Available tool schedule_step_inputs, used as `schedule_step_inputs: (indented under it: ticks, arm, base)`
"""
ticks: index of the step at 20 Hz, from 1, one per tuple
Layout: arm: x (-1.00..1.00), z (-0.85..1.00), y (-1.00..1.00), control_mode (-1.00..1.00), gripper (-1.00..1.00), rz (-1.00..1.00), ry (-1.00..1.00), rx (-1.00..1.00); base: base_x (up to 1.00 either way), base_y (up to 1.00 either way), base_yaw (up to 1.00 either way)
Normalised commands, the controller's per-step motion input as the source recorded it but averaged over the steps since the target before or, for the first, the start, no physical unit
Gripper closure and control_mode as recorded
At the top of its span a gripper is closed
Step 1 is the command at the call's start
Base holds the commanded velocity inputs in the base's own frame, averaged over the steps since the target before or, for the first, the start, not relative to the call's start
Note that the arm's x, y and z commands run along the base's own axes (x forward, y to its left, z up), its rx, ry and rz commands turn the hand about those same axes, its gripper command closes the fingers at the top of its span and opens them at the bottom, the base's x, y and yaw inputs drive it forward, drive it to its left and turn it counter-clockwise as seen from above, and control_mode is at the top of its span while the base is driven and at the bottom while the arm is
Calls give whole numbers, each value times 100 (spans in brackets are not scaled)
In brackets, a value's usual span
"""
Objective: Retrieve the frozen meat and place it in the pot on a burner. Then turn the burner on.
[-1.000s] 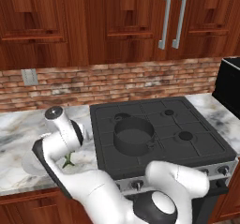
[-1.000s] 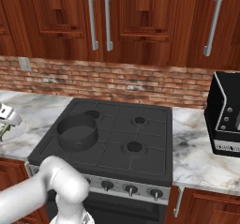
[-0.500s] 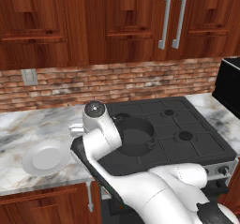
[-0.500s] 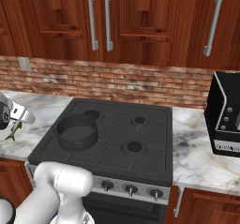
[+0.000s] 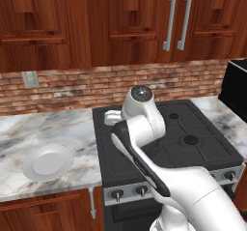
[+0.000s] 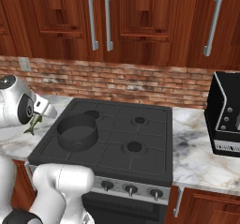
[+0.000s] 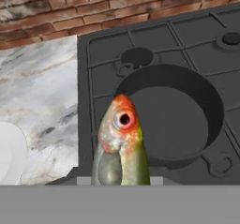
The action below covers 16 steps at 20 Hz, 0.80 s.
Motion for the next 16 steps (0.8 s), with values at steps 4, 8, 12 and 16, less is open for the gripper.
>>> schedule_step_inputs:
  ticks: [4, 8, 12, 16]
  arm:
    - [0, 13, -84, -100, 100, -13, 10, -2]
    - [3, 0, -62, -100, 100, -15, 15, -7]
    - [2, -10, -29, -100, 100, -11, 12, -3]
    - [9, -17, -7, -100, 100, -6, 3, -5]
  base:
    - [0, 0, 0]
    - [0, 0, 0]
    - [0, 0, 0]
    - [0, 0, 0]
